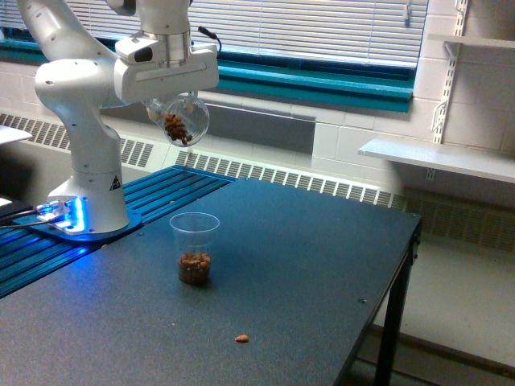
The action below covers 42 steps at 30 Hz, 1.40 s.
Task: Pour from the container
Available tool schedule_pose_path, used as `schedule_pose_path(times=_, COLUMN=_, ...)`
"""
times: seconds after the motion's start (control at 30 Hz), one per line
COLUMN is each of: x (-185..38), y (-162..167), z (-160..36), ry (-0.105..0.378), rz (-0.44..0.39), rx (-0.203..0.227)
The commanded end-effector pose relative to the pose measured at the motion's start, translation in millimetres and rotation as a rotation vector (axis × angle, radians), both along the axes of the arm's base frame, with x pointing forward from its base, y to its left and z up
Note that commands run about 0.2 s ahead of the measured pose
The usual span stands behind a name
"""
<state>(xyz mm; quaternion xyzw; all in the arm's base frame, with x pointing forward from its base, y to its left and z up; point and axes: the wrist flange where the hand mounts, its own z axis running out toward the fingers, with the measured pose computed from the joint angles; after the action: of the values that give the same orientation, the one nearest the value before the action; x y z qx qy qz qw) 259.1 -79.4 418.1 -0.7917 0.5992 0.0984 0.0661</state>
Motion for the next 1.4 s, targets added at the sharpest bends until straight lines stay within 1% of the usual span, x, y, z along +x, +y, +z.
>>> schedule_pose_path(times=0.03, x=1.5, y=-2.2, z=-1.5, ry=0.019, rz=-0.011, rx=0.001)
schedule_pose_path(times=0.2, x=2.4, y=-2.1, z=-4.4, ry=0.036, rz=-0.008, rx=0.003)
schedule_pose_path(times=0.4, x=4.2, y=-4.3, z=-6.0, ry=0.04, rz=-0.015, rx=0.009)
schedule_pose_path(times=0.9, x=6.2, y=-7.3, z=-14.7, ry=0.074, rz=-0.012, rx=0.017)
schedule_pose_path(times=1.4, x=8.0, y=-10.6, z=-17.0, ry=0.086, rz=-0.008, rx=0.026)
